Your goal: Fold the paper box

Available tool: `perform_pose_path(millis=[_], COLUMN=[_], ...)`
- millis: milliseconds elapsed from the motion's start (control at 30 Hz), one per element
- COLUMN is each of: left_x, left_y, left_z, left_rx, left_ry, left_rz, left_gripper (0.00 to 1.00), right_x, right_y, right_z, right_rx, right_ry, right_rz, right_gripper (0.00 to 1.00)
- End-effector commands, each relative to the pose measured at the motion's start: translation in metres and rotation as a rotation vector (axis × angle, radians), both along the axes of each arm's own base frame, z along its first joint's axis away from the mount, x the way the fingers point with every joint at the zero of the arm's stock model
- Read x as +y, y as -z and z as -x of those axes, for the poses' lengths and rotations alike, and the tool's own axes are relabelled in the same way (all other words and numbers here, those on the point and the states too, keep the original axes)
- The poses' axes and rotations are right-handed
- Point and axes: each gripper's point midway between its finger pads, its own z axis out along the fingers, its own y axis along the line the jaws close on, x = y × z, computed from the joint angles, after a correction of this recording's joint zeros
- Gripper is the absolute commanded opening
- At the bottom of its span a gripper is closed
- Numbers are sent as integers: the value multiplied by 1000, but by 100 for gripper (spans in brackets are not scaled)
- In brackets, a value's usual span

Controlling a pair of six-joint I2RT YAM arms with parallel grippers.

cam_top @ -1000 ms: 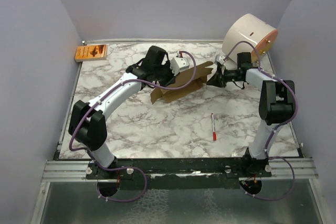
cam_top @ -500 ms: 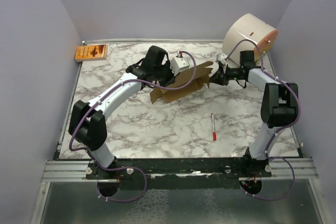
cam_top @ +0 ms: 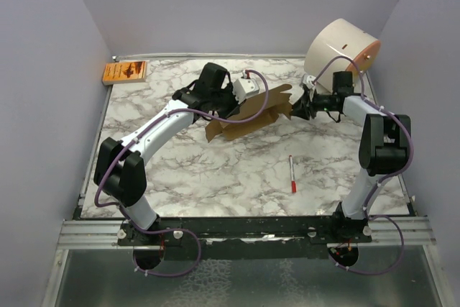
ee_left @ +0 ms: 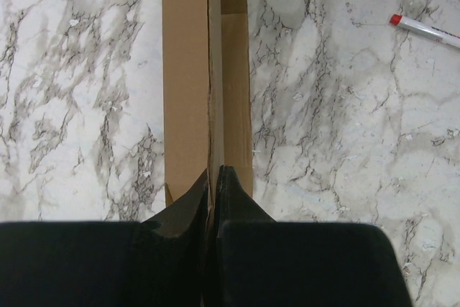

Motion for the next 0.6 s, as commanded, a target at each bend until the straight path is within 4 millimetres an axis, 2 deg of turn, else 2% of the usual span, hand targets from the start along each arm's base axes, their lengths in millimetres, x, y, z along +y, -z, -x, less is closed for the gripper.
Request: perform_pose_path(millis=[0, 267, 567], left_x=[1, -1, -3], left_y=[-15, -16, -16], left_z=[5, 5, 6], left_rx=[-19, -13, -9], left_ry=[-8, -9, -8], left_rz=[13, 21, 26], left_gripper=[0, 0, 0], right_x=[2, 1, 6], right_y=[-10, -10, -15], right_z=[-5, -14, -17], right_rx=[-25, -46, -94], right_ry=[26, 91, 121], right_rz=[-29, -40, -42], right_gripper=[33, 32, 26])
